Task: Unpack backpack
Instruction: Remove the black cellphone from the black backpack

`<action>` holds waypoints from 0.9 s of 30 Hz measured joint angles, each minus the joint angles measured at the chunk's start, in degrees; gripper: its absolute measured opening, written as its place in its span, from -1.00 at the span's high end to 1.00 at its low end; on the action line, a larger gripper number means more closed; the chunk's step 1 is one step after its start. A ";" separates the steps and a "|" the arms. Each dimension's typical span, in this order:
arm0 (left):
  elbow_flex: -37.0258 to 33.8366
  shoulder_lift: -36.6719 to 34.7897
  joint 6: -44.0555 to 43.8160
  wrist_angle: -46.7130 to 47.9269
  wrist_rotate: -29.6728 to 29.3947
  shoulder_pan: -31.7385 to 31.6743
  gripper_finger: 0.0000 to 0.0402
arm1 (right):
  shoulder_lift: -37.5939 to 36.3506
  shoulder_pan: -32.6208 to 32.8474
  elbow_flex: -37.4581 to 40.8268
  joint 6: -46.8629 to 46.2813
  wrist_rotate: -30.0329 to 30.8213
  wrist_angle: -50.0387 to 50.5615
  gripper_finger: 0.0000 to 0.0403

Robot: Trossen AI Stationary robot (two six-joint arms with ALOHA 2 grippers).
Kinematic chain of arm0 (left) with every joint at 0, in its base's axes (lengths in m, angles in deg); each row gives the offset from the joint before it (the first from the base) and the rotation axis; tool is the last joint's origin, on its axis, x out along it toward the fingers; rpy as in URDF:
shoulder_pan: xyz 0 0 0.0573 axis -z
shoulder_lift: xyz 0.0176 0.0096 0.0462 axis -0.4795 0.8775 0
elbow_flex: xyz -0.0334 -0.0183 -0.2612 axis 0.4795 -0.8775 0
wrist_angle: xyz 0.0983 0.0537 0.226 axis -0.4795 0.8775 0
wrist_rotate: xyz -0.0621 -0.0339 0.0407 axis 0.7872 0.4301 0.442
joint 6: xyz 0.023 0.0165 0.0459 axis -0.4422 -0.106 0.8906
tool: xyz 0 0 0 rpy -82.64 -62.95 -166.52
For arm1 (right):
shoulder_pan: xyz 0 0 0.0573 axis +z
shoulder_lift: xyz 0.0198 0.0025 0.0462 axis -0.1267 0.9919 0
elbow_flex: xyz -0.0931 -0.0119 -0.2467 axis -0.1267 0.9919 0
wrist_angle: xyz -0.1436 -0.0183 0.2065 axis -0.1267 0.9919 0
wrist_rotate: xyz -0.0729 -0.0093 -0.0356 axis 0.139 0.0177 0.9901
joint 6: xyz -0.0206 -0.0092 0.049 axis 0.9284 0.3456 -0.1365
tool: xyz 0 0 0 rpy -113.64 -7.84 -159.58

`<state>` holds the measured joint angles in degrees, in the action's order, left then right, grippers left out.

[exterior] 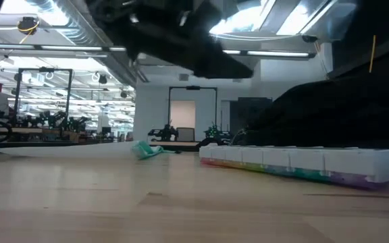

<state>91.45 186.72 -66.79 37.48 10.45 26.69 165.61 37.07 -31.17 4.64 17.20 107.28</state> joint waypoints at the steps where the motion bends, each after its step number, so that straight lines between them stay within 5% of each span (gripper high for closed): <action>1: 1.59 1.43 -0.06 -0.19 0.25 0.13 0.46 | 0.00 0.89 0.00 -0.79 0.02 -0.02 -0.61; 6: 8.85 8.85 -0.47 0.64 0.56 0.03 -0.04 | 0.02 4.29 0.00 -3.08 1.78 1.55 -0.61; 11: 16.63 12.78 -0.02 8.70 8.79 0.96 -0.38 | 0.02 6.42 0.00 -6.88 3.87 3.46 -0.61; 23: 24.21 18.04 3.12 16.20 2.00 0.49 -0.46 | 0.02 7.05 0.00 -8.03 7.30 4.56 -0.61; 27: 25.36 19.68 0.04 19.24 4.24 -1.40 -0.41 | 0.02 7.03 0.00 -8.03 7.89 4.63 -0.61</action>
<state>116.81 206.40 -66.75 56.72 14.69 25.29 165.63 44.10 -31.17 -3.38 25.09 111.92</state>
